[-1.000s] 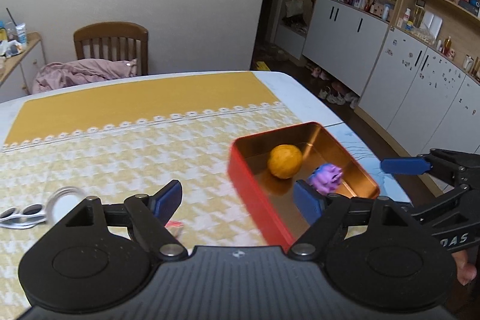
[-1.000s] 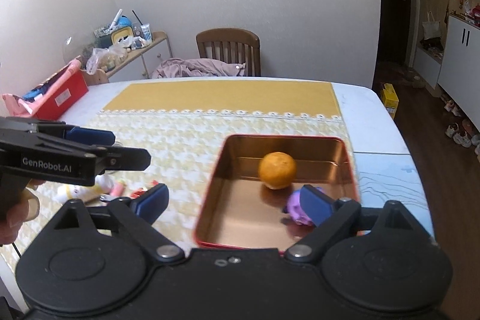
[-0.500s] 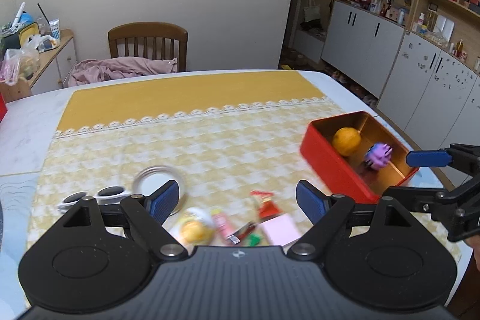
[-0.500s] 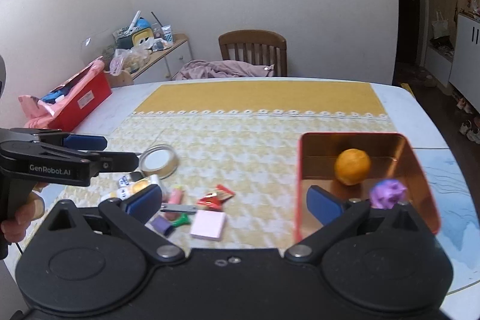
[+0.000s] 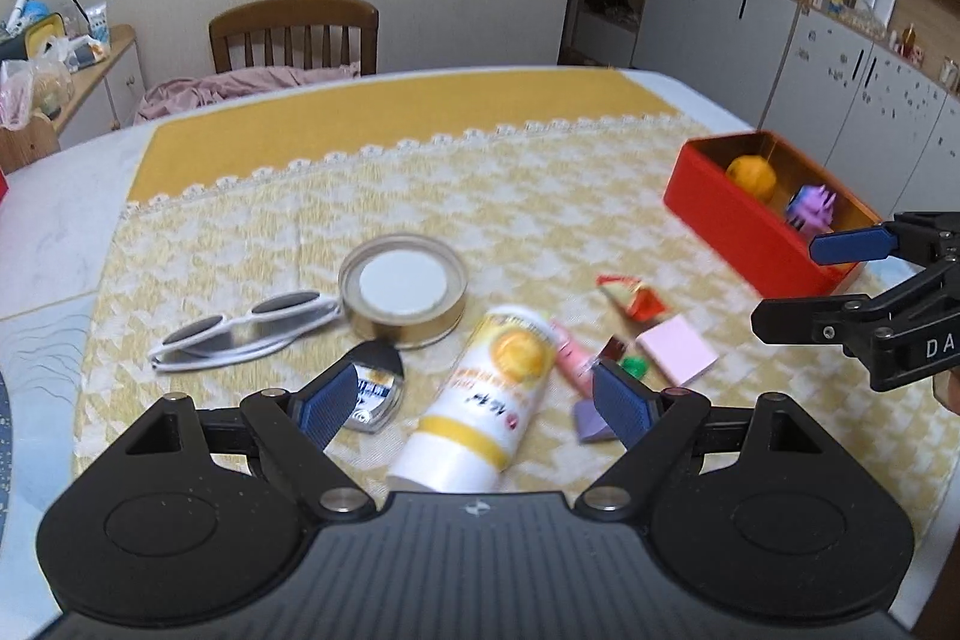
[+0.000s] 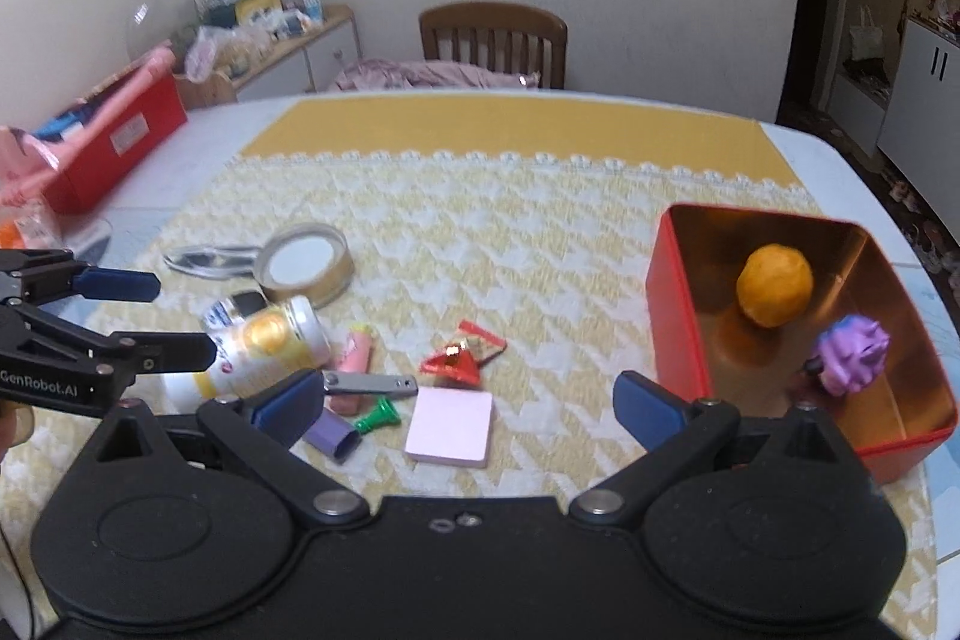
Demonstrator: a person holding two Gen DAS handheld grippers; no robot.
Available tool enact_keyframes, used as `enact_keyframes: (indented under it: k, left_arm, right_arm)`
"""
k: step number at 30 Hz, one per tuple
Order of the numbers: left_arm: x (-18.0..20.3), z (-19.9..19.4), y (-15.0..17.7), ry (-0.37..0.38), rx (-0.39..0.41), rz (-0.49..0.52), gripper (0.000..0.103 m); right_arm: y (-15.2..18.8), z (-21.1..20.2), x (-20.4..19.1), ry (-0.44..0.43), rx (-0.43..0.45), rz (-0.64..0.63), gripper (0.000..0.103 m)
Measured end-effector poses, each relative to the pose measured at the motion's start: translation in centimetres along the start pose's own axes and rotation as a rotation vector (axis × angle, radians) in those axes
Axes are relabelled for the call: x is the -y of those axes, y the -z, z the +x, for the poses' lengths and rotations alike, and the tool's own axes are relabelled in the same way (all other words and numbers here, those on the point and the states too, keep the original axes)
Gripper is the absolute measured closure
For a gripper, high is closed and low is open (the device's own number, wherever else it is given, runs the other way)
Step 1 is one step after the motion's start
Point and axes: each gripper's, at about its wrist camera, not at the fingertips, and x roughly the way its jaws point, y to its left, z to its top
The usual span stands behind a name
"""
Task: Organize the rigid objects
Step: 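Withdraw both tools from the red tin back toward the remaining objects, then grasp the white DHA bottle with the left tool while the right tool grasps the pink pad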
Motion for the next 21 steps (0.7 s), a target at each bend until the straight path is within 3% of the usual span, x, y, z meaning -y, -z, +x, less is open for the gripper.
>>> enact_keyframes:
  k: [7,21]
  left_arm:
    - [-0.8,2.5,0.4,0.003,-0.033,0.028,0.017]
    - [-0.4,5.0,0.9,0.034,-0.073,0.089,0.018]
  right_arm:
    - [0.8,3.5,-0.7,0.036,-0.074,0.019,0.005]
    - [1.8,6.5,-1.6,0.075,-0.14,0.0,0.035]
